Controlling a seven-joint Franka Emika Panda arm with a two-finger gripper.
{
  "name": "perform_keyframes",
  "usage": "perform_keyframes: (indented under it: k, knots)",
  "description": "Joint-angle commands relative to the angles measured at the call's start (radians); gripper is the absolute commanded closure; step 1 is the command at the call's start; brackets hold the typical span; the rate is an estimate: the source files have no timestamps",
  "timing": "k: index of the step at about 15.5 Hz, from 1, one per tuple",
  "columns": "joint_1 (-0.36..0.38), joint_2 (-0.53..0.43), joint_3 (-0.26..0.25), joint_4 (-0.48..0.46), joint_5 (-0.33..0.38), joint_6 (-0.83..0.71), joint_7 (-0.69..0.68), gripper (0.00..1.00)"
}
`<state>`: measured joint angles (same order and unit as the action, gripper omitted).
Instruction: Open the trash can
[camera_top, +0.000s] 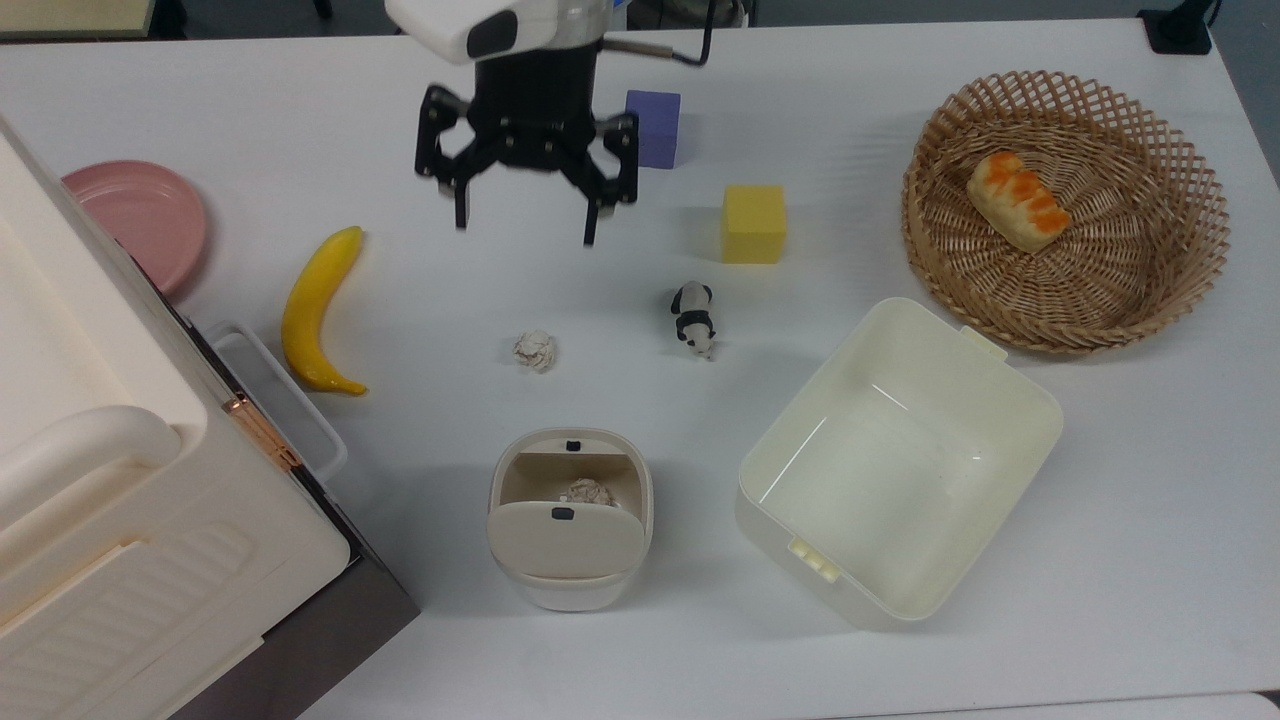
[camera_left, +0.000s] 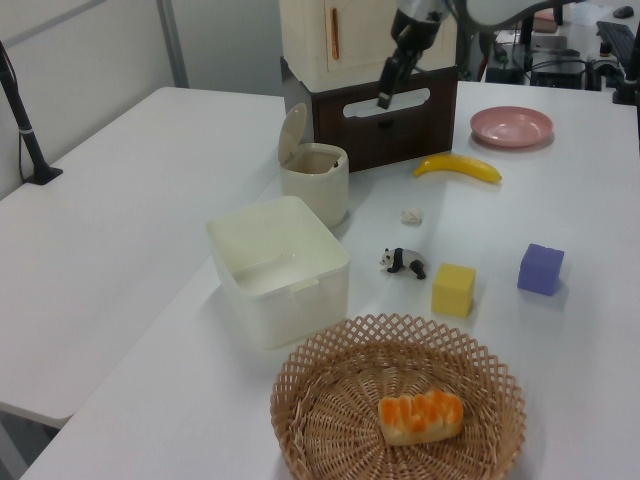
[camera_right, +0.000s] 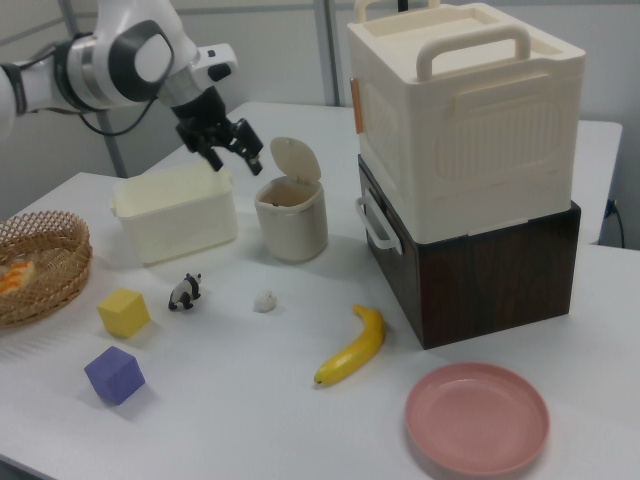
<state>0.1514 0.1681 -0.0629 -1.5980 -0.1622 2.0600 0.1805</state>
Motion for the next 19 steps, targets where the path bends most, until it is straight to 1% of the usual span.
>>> perform_keyframes:
  k: [1, 4, 7, 11, 15, 19]
  knots:
    - [0.016, -0.094, -0.002, -0.06, 0.055, -0.151, -0.019, 0.0]
    - [0.014, -0.136, 0.002, -0.074, 0.062, -0.237, -0.033, 0.0]
    - [0.005, -0.173, 0.002, -0.077, 0.113, -0.346, -0.087, 0.0]
    - [0.007, -0.245, 0.002, -0.149, 0.135, -0.379, -0.107, 0.0]
    - [-0.001, -0.23, 0.0, -0.14, 0.138, -0.403, -0.114, 0.0]
    - [-0.001, -0.194, -0.002, -0.111, 0.15, -0.406, -0.105, 0.0]
